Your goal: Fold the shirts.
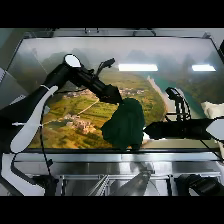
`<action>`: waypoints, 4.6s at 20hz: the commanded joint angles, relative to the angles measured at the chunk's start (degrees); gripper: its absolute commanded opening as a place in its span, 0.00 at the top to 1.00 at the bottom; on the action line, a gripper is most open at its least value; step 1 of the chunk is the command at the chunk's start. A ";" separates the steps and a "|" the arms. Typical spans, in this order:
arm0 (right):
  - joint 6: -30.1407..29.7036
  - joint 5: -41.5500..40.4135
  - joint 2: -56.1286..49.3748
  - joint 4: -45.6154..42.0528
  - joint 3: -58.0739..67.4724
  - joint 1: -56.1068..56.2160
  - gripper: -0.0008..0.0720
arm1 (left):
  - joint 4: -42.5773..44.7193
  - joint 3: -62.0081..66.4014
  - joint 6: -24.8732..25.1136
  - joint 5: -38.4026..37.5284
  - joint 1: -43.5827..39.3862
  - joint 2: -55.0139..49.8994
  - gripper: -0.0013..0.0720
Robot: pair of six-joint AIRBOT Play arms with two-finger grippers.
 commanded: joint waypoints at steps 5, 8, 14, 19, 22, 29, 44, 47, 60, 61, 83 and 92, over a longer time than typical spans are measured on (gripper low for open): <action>6.84 9.97 -0.35 -16.13 -4.24 -0.13 0.34 | 1.57 -33.99 0.96 0.50 8.37 15.26 0.07; 4.63 3.76 -5.95 -11.65 -5.29 -0.13 0.34 | 4.44 -45.81 1.01 10.27 9.05 17.90 0.00; -10.75 -1.64 -23.12 3.37 -5.25 -0.13 0.35 | 4.37 -47.06 0.94 13.27 8.15 12.98 0.01; -16.48 -4.59 -26.67 7.76 -4.55 -0.13 0.56 | 3.87 -37.31 0.94 13.33 2.23 5.60 0.03; -17.77 -5.55 -26.62 7.74 -3.43 -0.13 0.96 | 4.02 -31.32 1.01 11.89 -1.29 1.68 0.66; -16.57 0.61 -19.76 -0.63 3.13 -5.84 0.97 | 3.89 -25.73 0.90 3.32 2.67 8.41 0.98; -17.25 -7.41 13.99 -4.11 27.50 -30.49 0.97 | -18.05 -25.73 3.98 2.86 35.28 51.93 0.95; -17.27 -3.39 13.49 -0.63 27.45 -30.40 0.97 | -17.99 -25.75 4.00 -0.94 40.46 55.25 0.95; -23.47 6.88 -26.43 11.76 22.03 -19.41 0.79 | -6.05 -42.60 8.79 5.29 27.78 29.66 0.48; -23.98 5.92 -28.81 11.67 22.21 -19.67 0.61 | -6.05 -41.88 8.94 4.48 28.33 26.93 0.27; -27.47 0.59 -32.04 21.84 -5.42 -14.05 0.38 | -3.04 -56.11 11.52 9.03 33.35 16.44 0.02; -43.82 -0.20 -42.25 42.32 -5.29 -14.03 0.88 | -3.02 -43.63 12.00 7.21 24.61 8.20 0.78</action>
